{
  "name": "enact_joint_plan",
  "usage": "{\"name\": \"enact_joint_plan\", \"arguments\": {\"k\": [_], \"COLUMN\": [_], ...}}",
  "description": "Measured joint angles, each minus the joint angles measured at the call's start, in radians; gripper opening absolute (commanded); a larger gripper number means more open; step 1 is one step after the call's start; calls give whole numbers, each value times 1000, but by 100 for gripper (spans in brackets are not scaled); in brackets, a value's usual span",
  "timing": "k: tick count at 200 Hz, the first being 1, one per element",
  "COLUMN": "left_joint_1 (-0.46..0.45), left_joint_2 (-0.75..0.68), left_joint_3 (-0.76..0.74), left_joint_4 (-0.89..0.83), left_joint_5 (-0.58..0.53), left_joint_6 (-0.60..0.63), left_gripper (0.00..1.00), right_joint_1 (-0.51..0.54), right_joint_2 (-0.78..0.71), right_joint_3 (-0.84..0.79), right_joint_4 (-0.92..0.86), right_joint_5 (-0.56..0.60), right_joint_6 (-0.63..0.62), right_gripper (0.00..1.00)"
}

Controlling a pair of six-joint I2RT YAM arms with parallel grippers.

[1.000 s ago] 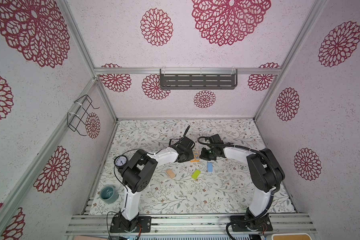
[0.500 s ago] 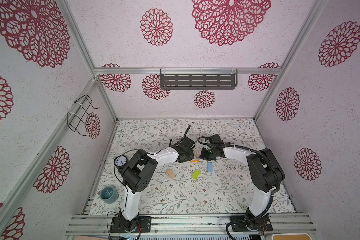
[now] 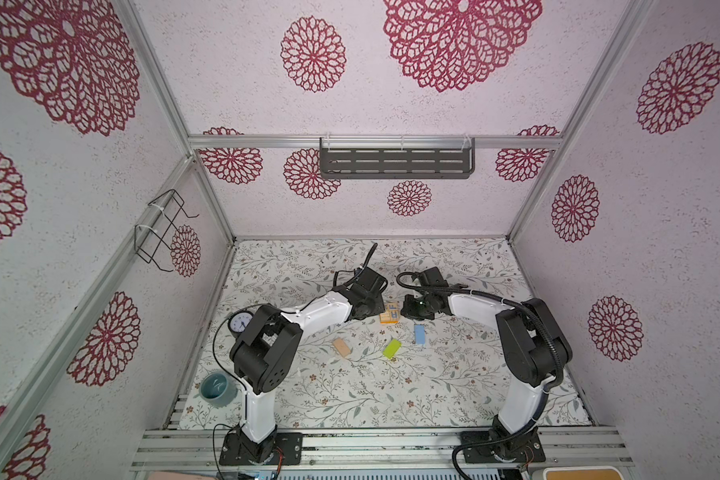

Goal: Build the wood block tower
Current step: 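Withdraw both grippers away from the stack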

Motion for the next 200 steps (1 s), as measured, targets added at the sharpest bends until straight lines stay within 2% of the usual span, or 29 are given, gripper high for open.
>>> {"name": "enact_joint_plan", "arguments": {"k": [21, 37, 57, 95, 143, 200], "left_joint_1": [23, 42, 56, 59, 39, 16], "left_joint_2": [-65, -122, -186, -286, -394, -482], "left_joint_3": [-13, -43, -89, -185, -328, -441], "left_joint_4": [-9, -16, -38, -78, -110, -115], "left_joint_5": [-22, -39, -64, -105, -141, -163], "left_joint_6": [7, 15, 25, 29, 5, -33], "left_gripper": [31, 39, 57, 80, 84, 85], "right_joint_1": [-2, -4, -5, -5, -5, 14], "right_joint_2": [-41, -68, -106, -209, -322, -306], "right_joint_3": [0, 0, -7, -63, -177, -267], "right_joint_4": [-7, -18, -34, -76, -129, -143], "right_joint_5": [11, 24, 35, 59, 116, 156], "right_joint_6": [-1, -2, -14, -38, -51, -51], "right_gripper": [23, 27, 35, 50, 57, 59]}}
